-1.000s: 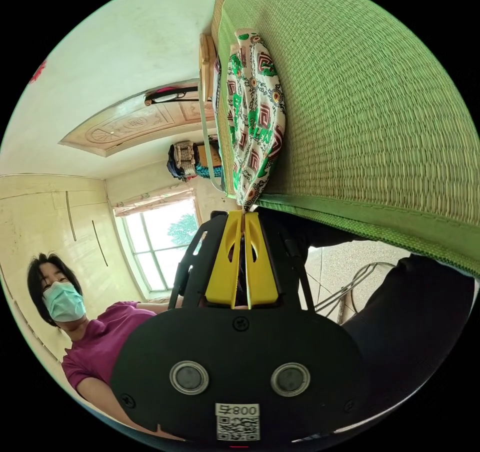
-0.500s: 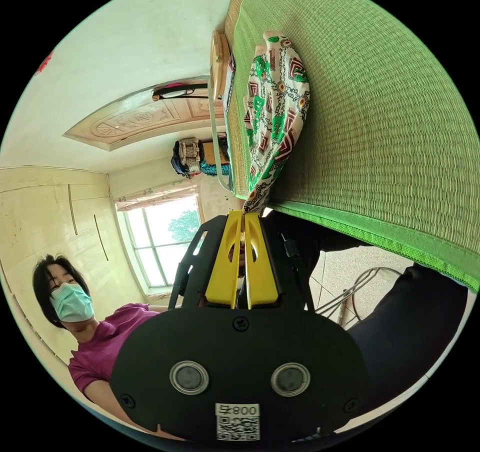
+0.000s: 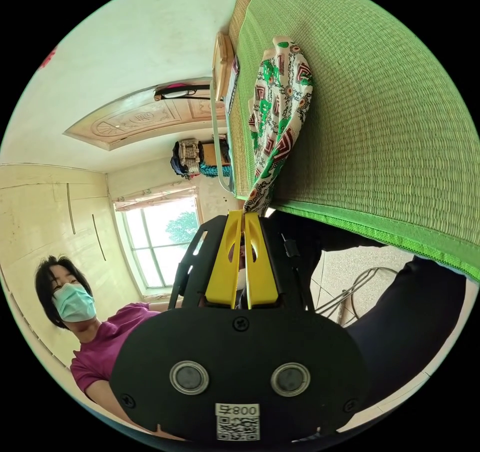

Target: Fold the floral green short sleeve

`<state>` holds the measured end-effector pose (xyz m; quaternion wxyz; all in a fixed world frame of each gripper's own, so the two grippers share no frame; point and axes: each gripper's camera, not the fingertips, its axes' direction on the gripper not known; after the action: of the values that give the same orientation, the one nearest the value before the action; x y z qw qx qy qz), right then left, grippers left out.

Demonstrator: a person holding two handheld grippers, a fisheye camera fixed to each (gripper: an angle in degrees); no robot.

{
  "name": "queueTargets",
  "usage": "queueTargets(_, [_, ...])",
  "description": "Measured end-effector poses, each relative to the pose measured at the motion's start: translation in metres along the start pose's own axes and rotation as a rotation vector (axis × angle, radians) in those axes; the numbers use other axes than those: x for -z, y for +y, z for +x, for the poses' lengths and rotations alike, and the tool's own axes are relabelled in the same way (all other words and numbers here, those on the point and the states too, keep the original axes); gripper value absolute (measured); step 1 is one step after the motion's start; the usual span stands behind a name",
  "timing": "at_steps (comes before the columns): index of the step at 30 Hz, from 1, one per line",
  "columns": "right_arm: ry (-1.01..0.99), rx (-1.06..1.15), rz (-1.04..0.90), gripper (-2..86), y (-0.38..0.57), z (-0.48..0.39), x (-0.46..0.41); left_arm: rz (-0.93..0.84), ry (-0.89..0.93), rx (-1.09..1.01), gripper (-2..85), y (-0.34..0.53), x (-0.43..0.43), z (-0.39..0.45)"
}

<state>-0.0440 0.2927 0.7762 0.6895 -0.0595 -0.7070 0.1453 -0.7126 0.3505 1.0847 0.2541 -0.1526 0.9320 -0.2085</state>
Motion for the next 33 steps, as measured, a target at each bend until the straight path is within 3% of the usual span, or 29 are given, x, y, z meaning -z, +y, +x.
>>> queueTargets(13, [0.009,0.001,0.018,0.3,0.06,-0.046,-0.02,-0.029,0.131,-0.087,2.5,0.067,-0.017,0.028])
queueTargets(33, [-0.106,0.326,0.161,0.2,0.243,-0.254,-0.015,-0.091,0.38,-0.333,2.3,0.164,-0.093,0.091])
